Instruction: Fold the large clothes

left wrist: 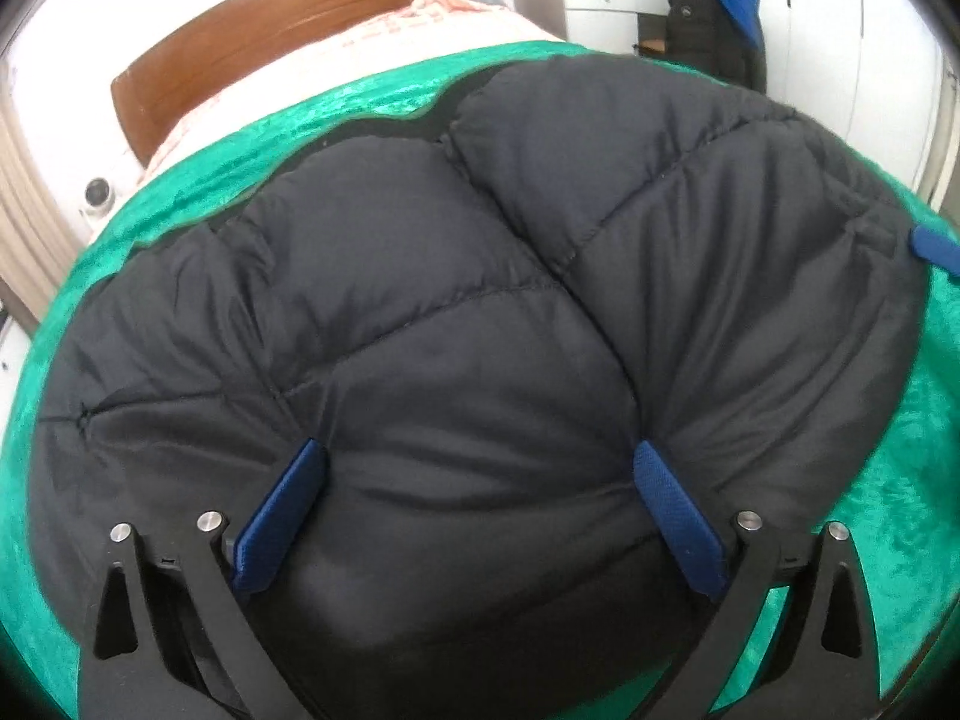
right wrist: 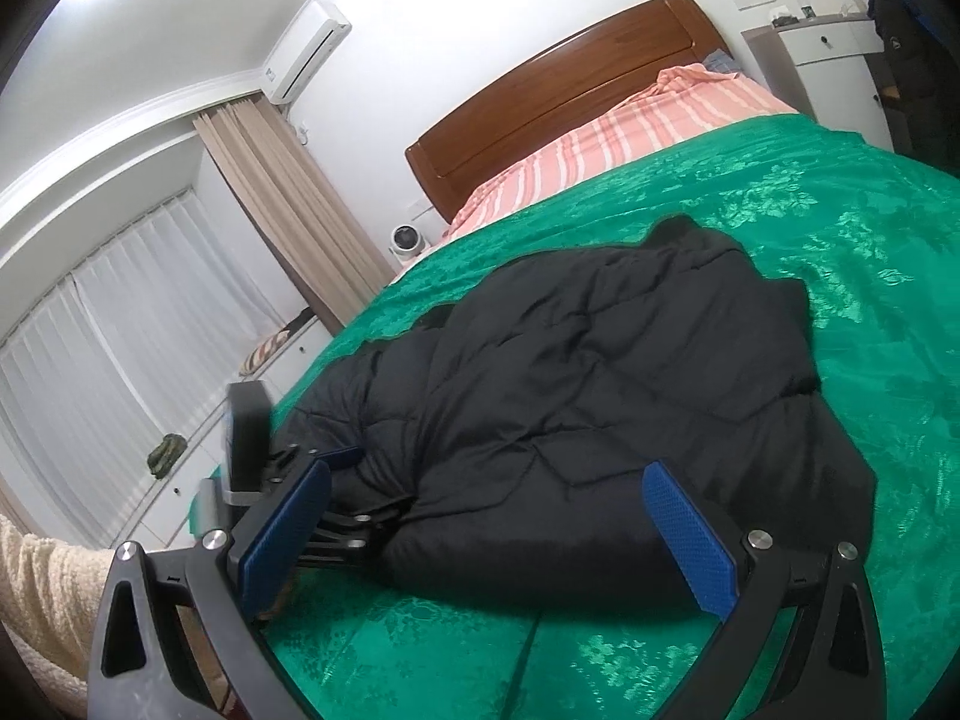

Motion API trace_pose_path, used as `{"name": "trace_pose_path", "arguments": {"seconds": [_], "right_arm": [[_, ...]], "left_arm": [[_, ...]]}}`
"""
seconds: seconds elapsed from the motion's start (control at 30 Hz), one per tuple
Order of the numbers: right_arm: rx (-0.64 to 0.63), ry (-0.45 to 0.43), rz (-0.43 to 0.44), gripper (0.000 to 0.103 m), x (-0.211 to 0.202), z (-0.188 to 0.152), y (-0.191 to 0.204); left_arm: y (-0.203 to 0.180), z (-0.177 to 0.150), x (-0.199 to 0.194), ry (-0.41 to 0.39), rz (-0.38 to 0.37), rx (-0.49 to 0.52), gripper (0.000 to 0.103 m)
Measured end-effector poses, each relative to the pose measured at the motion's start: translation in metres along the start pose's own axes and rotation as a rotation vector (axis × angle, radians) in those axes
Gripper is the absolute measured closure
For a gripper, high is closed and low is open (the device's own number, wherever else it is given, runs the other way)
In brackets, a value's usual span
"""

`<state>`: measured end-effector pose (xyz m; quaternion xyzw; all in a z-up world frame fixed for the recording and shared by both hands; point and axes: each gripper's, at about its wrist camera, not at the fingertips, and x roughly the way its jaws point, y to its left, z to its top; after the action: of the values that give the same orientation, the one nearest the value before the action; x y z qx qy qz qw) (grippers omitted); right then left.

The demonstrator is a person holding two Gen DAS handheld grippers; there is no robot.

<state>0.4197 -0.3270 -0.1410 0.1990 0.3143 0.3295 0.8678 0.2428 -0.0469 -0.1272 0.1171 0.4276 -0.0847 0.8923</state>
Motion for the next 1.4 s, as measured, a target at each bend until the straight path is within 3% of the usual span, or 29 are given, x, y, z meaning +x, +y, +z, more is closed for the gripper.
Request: {"name": "trace_pose_path", "arguments": {"seconds": [0.13,0.23,0.47,0.67,0.87,1.2,1.4], "right_arm": [[0.027,-0.013,0.000,0.001,-0.004,0.000,-0.005],[0.046,-0.016,0.013,0.001,-0.003,0.003,-0.009],[0.047,-0.013,-0.022,0.001,-0.002,0.002,-0.010],[0.073,-0.032,-0.040,0.001,-0.007,0.005,-0.017],[0.075,-0.041,-0.037,0.001,-0.010,0.005,-0.016],[0.091,-0.049,-0.042,0.001,-0.013,0.005,-0.021],[0.117,-0.043,-0.037,0.001,-0.011,0.005,-0.026]], "left_arm": [[0.000,-0.012,-0.028,-0.007,-0.018,-0.001,0.003],[-0.014,-0.026,-0.020,0.018,0.040,0.072,0.002],[-0.027,-0.045,-0.006,0.003,0.081,0.087,0.000],[-0.035,-0.057,-0.036,0.023,0.066,0.094,0.002],[-0.057,-0.081,-0.069,-0.002,0.017,0.168,0.002],[-0.060,-0.096,-0.080,0.016,-0.003,0.121,0.002],[-0.047,-0.084,-0.063,0.033,-0.002,0.103,0.002]]}}
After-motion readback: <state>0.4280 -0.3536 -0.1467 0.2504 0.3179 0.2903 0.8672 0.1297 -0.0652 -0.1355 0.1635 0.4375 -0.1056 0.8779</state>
